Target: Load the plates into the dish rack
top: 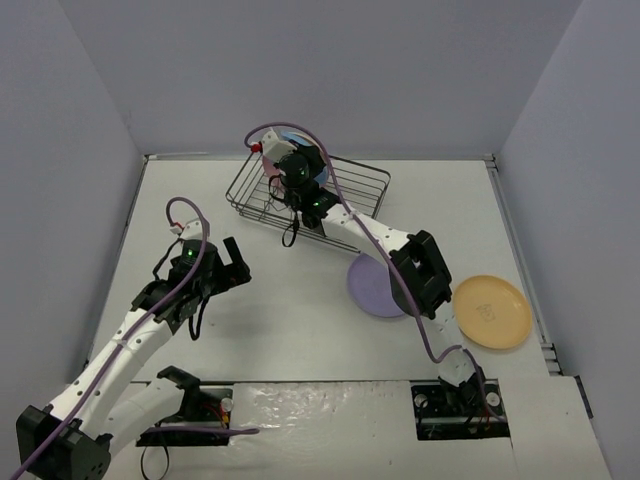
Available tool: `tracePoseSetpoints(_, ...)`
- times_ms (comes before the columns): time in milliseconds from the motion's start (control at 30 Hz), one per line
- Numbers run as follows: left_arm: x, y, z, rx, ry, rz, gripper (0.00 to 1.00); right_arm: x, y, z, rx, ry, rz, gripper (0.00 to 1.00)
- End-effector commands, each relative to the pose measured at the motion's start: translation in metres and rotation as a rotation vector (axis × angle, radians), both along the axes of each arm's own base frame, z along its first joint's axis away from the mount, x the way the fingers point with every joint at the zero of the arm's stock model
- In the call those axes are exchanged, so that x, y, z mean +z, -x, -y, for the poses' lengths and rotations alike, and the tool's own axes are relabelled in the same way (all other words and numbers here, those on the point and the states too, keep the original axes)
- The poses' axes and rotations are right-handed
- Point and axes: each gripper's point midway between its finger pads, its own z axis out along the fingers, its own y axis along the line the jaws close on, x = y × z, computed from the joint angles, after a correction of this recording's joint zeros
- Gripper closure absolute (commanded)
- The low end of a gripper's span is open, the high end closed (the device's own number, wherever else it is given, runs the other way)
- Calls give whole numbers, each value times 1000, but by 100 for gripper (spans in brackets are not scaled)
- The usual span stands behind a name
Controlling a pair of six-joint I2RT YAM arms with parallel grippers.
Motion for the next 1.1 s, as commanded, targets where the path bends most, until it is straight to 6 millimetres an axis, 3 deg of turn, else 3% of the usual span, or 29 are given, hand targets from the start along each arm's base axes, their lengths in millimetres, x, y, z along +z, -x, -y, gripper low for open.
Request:
tracePoseSetpoints(0,15,-8,3,-9,23,61,3,40,-7,-3,23,-79,117,100)
tracePoseSetpoints(367,16,-8,3,-11,21,65,3,-6,-14,-19,139,-23,27,100)
tracePoseSetpoints(600,16,-8,3,-15,20,65,3,-20,-22,-11,126,-60,-8,96)
tracePoseSetpoints(667,17,-8,3,-15,21,65,3,-20,-24,-9,119,-67,-10,90)
tracePoseSetpoints(733,17,-8,4,-16,21,65,3,-20,-24,-5,102,-83,-10,66)
tracePoseSetpoints(833,19,-8,4,-19,25,66,3,-10,-22,-2,92,-101,-6,40)
tracePoseSetpoints(900,19,-8,5,-23,26,66,3,-8,-21,-3,94,-106,-14,36)
tracePoseSetpoints(967,21,-8,7,-29,33,66,3,14,-13,-5,116,-154,-9,24)
tracePoseSetpoints(1067,23,-8,9,-41,42,66,3,50,0,-3,137,-243,13,16)
